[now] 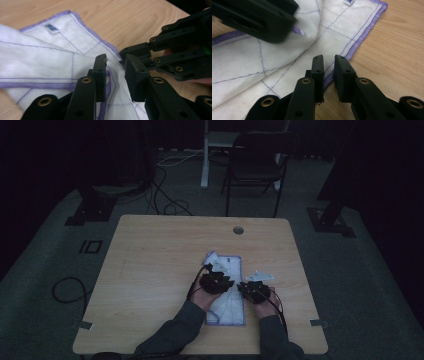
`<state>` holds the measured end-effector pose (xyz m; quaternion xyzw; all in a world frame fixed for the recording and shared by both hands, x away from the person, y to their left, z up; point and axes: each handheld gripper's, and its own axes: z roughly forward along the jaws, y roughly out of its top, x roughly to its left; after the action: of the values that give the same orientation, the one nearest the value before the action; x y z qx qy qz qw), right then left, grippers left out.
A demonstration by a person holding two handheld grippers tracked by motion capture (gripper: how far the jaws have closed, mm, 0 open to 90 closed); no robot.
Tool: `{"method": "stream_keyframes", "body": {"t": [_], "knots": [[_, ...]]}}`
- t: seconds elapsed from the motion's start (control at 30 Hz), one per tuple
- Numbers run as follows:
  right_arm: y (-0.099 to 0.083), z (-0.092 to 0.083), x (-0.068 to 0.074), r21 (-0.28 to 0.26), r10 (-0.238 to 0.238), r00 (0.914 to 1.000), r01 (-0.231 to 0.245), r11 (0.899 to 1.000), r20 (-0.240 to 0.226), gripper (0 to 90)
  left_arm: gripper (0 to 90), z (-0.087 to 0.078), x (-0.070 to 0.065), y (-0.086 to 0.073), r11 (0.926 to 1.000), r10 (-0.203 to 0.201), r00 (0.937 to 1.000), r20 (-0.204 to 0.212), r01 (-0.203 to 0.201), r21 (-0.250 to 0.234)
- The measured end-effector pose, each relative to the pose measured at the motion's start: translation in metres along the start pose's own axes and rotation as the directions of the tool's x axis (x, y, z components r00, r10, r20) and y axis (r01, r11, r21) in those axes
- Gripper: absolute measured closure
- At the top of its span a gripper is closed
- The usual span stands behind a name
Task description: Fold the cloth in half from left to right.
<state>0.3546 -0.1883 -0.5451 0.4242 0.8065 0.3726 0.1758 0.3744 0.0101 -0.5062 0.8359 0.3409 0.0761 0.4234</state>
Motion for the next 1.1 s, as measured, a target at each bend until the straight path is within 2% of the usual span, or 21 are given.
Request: {"method": "stream_keyframes", "body": {"t": [0.23, 0.37, 0.5, 0.67, 0.77, 1.0, 1.1], "knots": [[0.000, 0.000, 0.000, -0.001, 0.000, 1.0000, 0.000, 1.000, 0.002, 79.1, 70.8, -0.031, 0.013, -0.009, 0.9997, -0.012, 0.9988, -0.047, 0.011, -0.024], [0.000, 0.000, 0.000, -0.001, 0.000, 1.0000, 0.000, 1.000, 0.002, 79.2, 81.2, -0.045, 0.021, -0.021, 0.9998, -0.017, 0.9974, -0.070, 0.016, -0.014], [0.000, 0.000, 0.000, -0.002, 0.000, 1.0000, 0.000, 1.000, 0.003, 79.2, 87.9, -0.049, 0.023, -0.034, 0.9999, -0.008, 0.9952, -0.097, 0.009, 0.010], [0.000, 0.000, 0.000, -0.003, 0.000, 1.0000, 0.000, 1.000, 0.004, 79.2, 90.0, -0.041, 0.022, -0.057, 0.9984, -0.012, 0.9977, -0.066, 0.016, 0.055], [0.000, 0.000, 0.000, -0.003, 0.001, 1.0000, -0.001, 1.000, 0.003, 79.2, 90.0, -0.039, 0.018, -0.067, 0.9979, -0.013, 0.9986, -0.051, 0.016, 0.063], [0.000, 0.000, 0.000, -0.003, 0.001, 1.0000, -0.001, 1.000, 0.004, 79.2, 90.0, -0.042, 0.010, -0.067, 0.9987, -0.033, 0.9994, -0.004, 0.033, 0.037], [0.000, 0.000, 0.000, -0.003, 0.002, 1.0000, -0.002, 1.000, 0.003, 79.2, 89.8, -0.041, 0.006, -0.065, 0.9990, -0.023, 0.9996, 0.013, 0.023, 0.038]]}}
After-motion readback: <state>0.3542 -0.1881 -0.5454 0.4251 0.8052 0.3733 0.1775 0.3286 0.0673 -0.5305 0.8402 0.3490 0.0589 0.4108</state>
